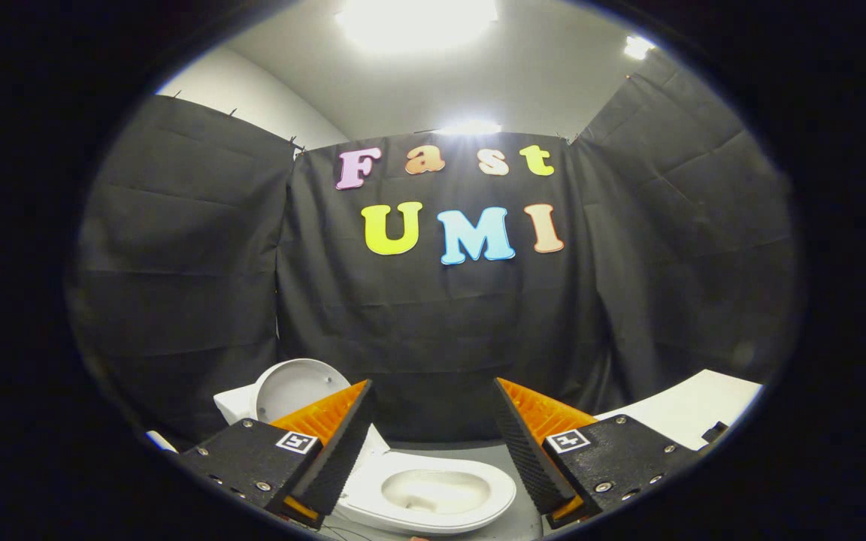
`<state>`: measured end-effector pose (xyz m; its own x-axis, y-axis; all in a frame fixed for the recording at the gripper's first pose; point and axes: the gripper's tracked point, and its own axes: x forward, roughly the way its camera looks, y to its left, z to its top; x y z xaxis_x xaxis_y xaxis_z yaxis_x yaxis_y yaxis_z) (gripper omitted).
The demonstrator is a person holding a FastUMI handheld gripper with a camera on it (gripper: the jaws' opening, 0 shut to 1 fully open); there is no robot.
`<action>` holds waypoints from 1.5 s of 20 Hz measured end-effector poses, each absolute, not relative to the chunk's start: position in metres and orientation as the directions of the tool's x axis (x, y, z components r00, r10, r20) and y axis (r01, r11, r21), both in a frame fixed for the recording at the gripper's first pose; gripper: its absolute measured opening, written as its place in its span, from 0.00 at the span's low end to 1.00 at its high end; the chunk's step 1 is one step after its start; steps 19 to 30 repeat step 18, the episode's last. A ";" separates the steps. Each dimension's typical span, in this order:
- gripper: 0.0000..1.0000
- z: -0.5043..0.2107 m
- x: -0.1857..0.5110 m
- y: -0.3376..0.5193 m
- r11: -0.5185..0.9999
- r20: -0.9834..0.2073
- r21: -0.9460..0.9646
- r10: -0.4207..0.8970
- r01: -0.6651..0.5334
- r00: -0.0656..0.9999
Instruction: Open the toilet lid.
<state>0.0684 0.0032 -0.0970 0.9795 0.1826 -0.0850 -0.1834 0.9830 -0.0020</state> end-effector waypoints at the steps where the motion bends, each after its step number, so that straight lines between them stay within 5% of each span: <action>1: 0.95 -0.096 0.066 -0.007 0.985 -0.081 -0.018 0.169 -0.171 0.982; 11: 0.94 -0.076 0.025 -0.046 0.996 -0.066 -0.059 0.060 -0.064 0.996; 30: 0.94 -0.054 0.011 -0.030 0.996 -0.053 -0.046 0.069 -0.071 0.996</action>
